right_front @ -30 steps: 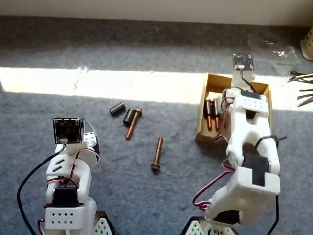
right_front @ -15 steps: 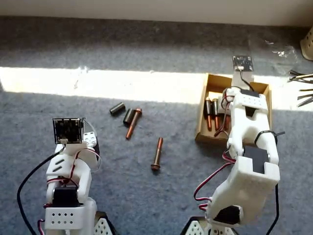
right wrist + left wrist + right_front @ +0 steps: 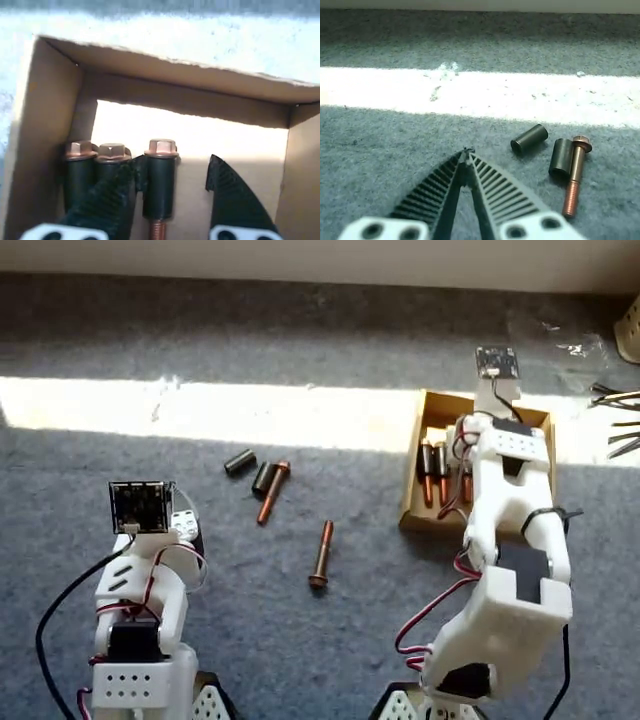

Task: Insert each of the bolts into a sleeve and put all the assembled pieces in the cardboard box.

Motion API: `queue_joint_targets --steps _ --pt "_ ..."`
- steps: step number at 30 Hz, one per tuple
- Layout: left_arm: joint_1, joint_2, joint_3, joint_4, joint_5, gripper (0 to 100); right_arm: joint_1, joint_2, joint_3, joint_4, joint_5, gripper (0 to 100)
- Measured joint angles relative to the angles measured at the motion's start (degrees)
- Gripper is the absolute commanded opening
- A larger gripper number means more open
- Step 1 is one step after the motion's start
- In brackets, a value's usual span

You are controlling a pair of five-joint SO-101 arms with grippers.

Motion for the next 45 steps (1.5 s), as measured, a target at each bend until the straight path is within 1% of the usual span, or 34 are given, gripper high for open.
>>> queue_joint_targets --steps 5,13,18,22,26,33,37,43,45 --pt "0.0 0.0 0.0 0.0 0.0 1 -1.1 -10.6 0.0 1.9 0.0 17.0" --pt "0.0 0.0 0.0 0.0 0.0 1 -11.2 -23.6 0.0 11.9 0.0 17.0" --pt "0.0 0.0 0.0 0.0 0.0 1 -19.6 -26.5 0.0 15.8 0.0 17.0" --pt "0.0 0.0 0.0 0.2 0.0 1 -24.9 -26.7 0.8 16.5 0.0 17.0" --pt "-4.3 0.0 0.0 0.2 0.1 1 -29.1 -26.7 2.7 16.5 -0.4 17.0" --pt "-4.8 0.0 0.0 0.2 0.0 1 -34.3 -26.7 2.8 16.5 -13.7 17.0" --pt "-4.9 0.0 0.0 0.2 0.0 1 -37.9 -26.7 2.8 16.5 -15.0 17.0" --pt "-9.1 0.0 0.0 0.2 0.0 1 -41.1 -26.5 2.7 16.5 -15.5 17.0" --pt "-9.8 0.0 0.0 0.2 0.0 1 -42.3 -24.4 1.7 16.5 -16.4 17.0"
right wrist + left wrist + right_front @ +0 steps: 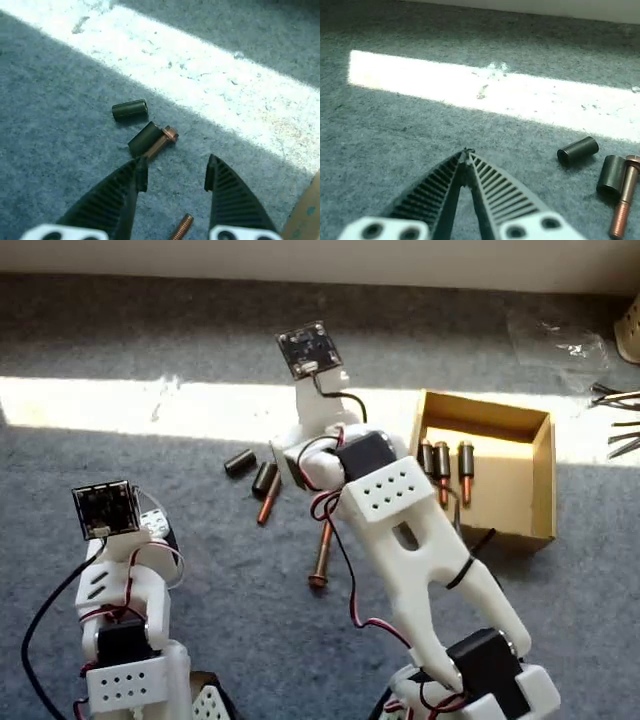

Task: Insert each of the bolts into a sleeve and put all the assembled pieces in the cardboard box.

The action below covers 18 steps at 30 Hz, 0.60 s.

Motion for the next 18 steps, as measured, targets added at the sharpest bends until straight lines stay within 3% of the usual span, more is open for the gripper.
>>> queue_joint_targets --steps 11,18 --pt "-2.9 0.0 0.0 0.0 0.1 1 -0.8 22.1 -15.8 0.0 -16.0 17.0" --pt "-6.4 0.0 0.0 0.0 0.0 1 -4.5 34.5 -25.3 0.0 -18.9 17.0"
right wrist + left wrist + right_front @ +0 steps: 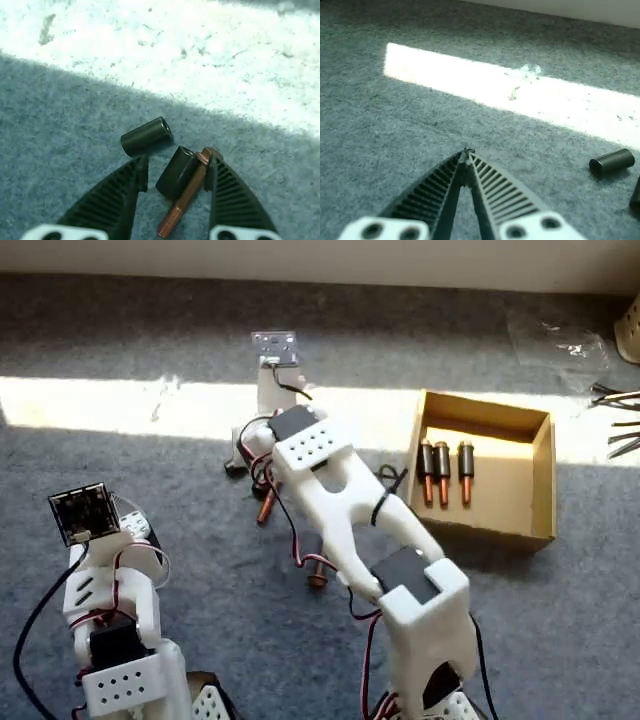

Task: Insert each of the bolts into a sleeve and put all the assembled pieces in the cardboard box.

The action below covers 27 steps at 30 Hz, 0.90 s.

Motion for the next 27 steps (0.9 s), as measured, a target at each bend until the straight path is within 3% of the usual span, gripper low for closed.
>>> queue_joint_targets --steps 15,21,27 --pt "0.0 0.0 0.0 0.0 0.0 1 -0.5 14.7 -10.6 -0.1 -0.3 17.0" --pt "0.0 0.0 0.0 0.0 0.0 1 -0.4 14.9 -10.8 -0.4 -7.6 17.0" --pt "0.0 0.0 0.0 0.0 0.0 1 0.0 14.9 -10.8 -0.3 -9.1 17.0"
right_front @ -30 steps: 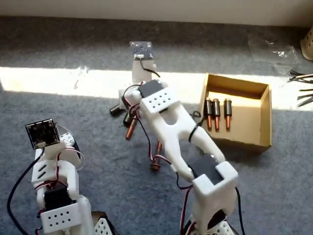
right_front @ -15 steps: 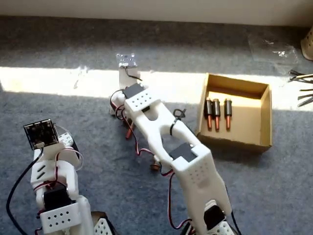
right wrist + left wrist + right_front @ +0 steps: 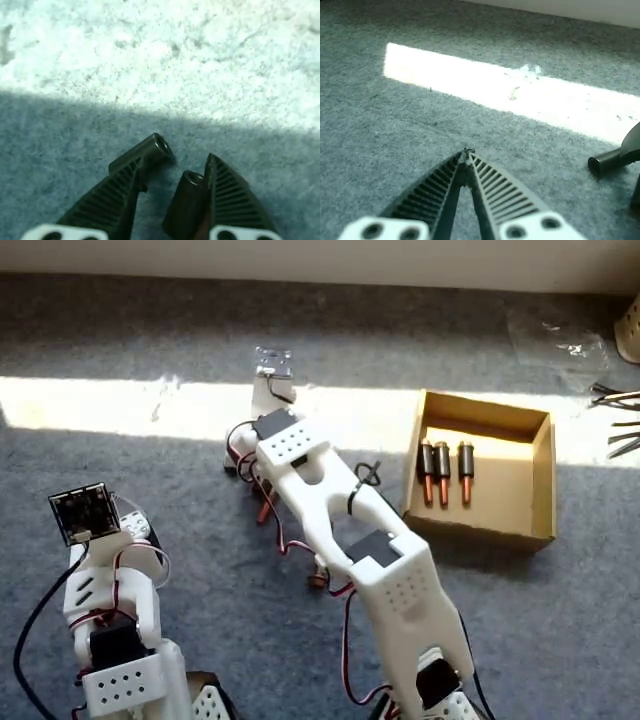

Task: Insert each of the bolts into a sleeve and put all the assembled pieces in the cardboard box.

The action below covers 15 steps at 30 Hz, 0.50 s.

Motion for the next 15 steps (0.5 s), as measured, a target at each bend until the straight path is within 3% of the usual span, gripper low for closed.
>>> queue_joint_targets --steps 11,15 --pt "0.0 0.0 0.0 0.0 0.0 1 0.3 0.1 -0.4 8.9 -0.3 16.9" --pt "0.0 0.0 0.0 0.0 0.0 1 0.3 0.1 -0.4 9.4 -0.3 9.6"
